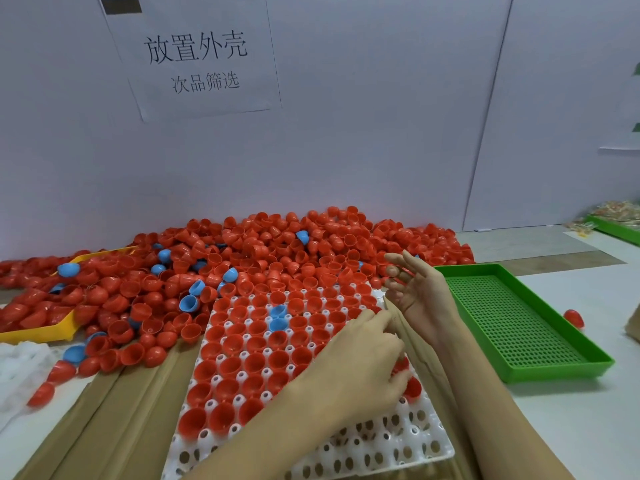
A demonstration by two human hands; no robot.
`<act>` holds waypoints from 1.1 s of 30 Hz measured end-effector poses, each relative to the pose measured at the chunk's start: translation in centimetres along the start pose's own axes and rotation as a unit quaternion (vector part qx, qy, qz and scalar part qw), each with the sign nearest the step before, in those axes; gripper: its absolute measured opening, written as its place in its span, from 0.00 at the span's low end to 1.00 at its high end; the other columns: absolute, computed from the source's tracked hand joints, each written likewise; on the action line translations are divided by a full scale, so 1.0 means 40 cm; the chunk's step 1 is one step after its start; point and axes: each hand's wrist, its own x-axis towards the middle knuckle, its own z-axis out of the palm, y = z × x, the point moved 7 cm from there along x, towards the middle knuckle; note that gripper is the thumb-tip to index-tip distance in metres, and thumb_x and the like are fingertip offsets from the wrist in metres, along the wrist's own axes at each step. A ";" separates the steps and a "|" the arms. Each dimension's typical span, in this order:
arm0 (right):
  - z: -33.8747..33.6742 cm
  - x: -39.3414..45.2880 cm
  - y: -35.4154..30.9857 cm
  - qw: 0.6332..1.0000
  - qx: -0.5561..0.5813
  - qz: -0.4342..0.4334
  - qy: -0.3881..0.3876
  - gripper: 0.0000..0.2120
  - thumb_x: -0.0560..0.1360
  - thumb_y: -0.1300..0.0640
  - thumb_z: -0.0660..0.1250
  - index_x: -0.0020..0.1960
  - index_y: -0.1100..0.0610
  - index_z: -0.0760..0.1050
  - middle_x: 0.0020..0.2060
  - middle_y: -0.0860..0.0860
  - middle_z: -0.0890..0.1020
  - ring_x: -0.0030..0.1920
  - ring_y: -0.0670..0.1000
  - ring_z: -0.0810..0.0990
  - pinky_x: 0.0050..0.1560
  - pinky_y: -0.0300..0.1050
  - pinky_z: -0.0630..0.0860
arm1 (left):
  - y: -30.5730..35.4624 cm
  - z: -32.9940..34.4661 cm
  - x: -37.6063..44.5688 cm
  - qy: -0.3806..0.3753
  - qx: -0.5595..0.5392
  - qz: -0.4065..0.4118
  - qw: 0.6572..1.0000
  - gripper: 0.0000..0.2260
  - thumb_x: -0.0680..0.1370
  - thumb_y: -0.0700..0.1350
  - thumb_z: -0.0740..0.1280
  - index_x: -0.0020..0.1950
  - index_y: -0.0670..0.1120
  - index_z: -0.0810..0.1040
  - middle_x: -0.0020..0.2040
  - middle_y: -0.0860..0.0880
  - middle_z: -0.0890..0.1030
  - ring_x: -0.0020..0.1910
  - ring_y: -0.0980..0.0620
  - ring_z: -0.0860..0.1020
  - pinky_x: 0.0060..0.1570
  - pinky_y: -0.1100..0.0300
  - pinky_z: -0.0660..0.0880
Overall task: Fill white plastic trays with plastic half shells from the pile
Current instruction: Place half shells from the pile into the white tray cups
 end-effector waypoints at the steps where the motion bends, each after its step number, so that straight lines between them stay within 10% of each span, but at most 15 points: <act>1: 0.000 0.000 0.000 1.000 0.001 -0.001 0.001 0.14 0.84 0.52 0.64 0.54 0.61 0.82 0.36 0.50 0.77 0.33 0.47 0.73 0.29 0.36 0.72 | -0.018 -0.015 -0.008 0.010 -0.035 -0.009 0.999 0.13 0.82 0.54 0.65 0.53 0.47 0.84 0.56 0.53 0.75 0.57 0.56 0.71 0.60 0.60 0.73; 13: 0.007 0.002 0.016 1.000 -0.028 -0.008 0.005 0.13 0.84 0.52 0.63 0.53 0.60 0.82 0.35 0.49 0.77 0.32 0.45 0.74 0.29 0.36 0.73 | -0.474 -0.182 -0.239 0.292 -0.037 -0.224 0.929 0.06 0.82 0.48 0.67 0.47 0.51 0.81 0.43 0.60 0.79 0.46 0.59 0.78 0.48 0.64 0.73; 19: -0.018 -0.003 -0.034 0.976 -0.148 -0.140 0.074 0.11 0.84 0.60 0.62 0.55 0.62 0.82 0.30 0.51 0.74 0.29 0.47 0.69 0.29 0.39 0.66 | -0.551 -0.145 -0.277 0.272 -0.003 -0.276 0.922 0.09 0.83 0.48 0.66 0.44 0.51 0.79 0.39 0.57 0.77 0.42 0.60 0.75 0.40 0.65 0.70; 24: -0.047 -0.001 -0.071 0.877 -0.379 -0.231 0.186 0.12 0.82 0.68 0.64 0.62 0.56 0.77 0.48 0.53 0.83 0.46 0.53 0.84 0.46 0.52 0.83 | -0.573 -0.143 -0.288 0.282 -0.049 -0.285 0.915 0.09 0.84 0.46 0.65 0.45 0.49 0.80 0.40 0.56 0.78 0.43 0.57 0.77 0.41 0.67 0.69; 33: 0.005 0.129 0.019 0.667 -0.732 -0.125 0.056 0.27 0.82 0.65 0.67 0.77 0.47 0.70 0.80 0.53 0.65 0.80 0.57 0.62 0.79 0.59 0.64 | -0.550 -0.168 -0.281 0.290 -0.020 -0.254 0.922 0.11 0.83 0.46 0.65 0.41 0.48 0.77 0.37 0.55 0.76 0.41 0.56 0.75 0.38 0.63 0.72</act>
